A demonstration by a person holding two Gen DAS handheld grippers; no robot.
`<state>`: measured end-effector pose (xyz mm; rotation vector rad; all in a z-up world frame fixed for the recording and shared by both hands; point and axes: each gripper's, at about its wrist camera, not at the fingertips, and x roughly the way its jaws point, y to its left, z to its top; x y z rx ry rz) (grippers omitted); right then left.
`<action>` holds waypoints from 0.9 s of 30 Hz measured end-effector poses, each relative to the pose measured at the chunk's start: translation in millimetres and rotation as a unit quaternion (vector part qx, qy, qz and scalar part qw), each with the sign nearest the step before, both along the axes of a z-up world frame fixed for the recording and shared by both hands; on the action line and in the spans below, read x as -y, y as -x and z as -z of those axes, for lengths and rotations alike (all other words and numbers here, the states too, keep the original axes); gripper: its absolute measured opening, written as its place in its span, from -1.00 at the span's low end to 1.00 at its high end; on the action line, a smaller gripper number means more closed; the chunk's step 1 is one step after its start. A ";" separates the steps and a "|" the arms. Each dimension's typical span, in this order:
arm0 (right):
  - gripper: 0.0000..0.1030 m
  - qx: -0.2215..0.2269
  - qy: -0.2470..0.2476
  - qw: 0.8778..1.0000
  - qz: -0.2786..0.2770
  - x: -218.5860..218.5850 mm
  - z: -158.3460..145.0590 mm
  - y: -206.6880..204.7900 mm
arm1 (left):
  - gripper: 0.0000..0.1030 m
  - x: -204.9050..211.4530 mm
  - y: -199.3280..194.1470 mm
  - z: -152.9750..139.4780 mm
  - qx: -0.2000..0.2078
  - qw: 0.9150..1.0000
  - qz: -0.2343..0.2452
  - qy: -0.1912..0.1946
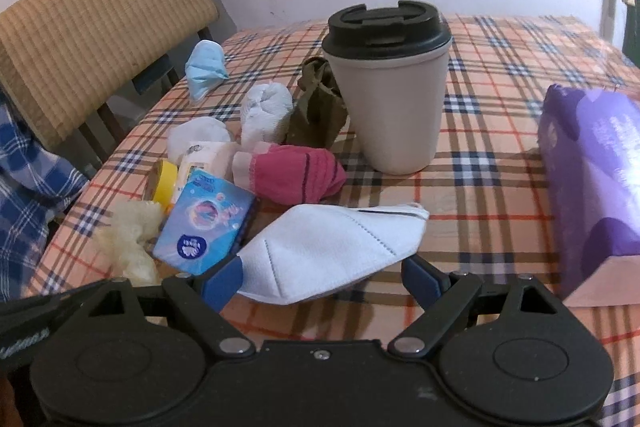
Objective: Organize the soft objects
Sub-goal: 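Grasp the yellowish plastic glove with the left tool while right tool approaches the white mask, then close the right tool on the white face mask and lift it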
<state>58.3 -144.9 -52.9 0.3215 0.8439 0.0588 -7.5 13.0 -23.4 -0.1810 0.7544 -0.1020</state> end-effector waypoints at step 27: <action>0.96 -0.029 -0.022 0.999 0.014 2.7 14.5 -2.4 | -0.60 -17.9 -16.2 16.4 0.003 1.000 -0.018 0.020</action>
